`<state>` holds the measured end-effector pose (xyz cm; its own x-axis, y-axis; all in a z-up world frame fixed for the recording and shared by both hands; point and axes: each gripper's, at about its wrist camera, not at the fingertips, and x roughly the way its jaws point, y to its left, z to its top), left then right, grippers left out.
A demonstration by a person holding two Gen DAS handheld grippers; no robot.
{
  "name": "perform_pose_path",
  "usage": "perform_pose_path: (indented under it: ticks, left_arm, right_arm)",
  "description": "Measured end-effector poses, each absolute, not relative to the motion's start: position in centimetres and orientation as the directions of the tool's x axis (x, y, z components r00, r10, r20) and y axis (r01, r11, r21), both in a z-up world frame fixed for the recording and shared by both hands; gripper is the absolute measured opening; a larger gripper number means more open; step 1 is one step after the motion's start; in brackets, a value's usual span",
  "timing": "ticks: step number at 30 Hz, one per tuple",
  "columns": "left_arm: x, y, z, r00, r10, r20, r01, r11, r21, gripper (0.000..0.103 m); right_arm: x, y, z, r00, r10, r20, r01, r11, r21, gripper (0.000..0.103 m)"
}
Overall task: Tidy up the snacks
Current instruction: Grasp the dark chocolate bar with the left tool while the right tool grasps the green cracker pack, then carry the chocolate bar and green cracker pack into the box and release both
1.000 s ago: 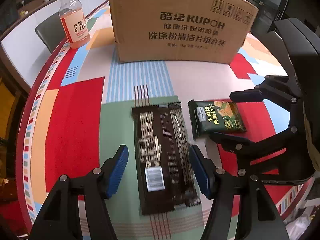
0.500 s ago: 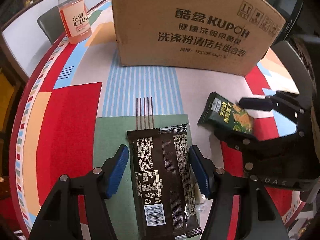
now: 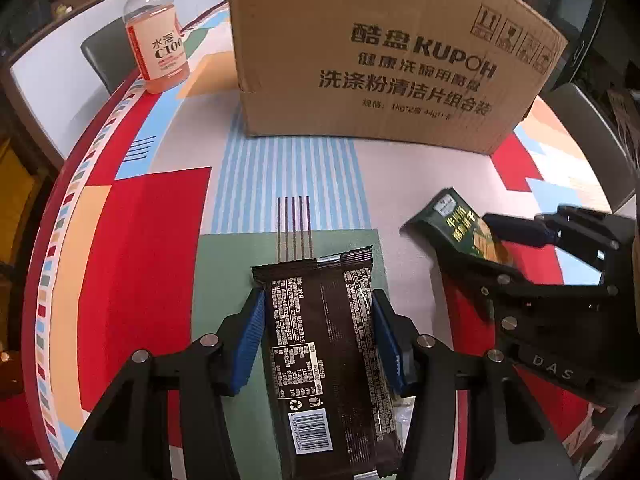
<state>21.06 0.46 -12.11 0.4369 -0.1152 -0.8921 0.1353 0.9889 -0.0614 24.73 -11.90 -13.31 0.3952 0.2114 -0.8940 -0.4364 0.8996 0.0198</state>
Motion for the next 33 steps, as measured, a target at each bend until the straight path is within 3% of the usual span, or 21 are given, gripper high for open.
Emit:
perform_pose_path:
  ticks: [33]
  left_arm:
    - [15.4, 1.8, -1.5, 0.689, -0.193, -0.698, 0.169, 0.980, -0.105, 0.046]
  right_arm:
    - [19.5, -13.5, -3.5, 0.617, 0.276, -0.737, -0.334, 0.940, 0.072, 0.046]
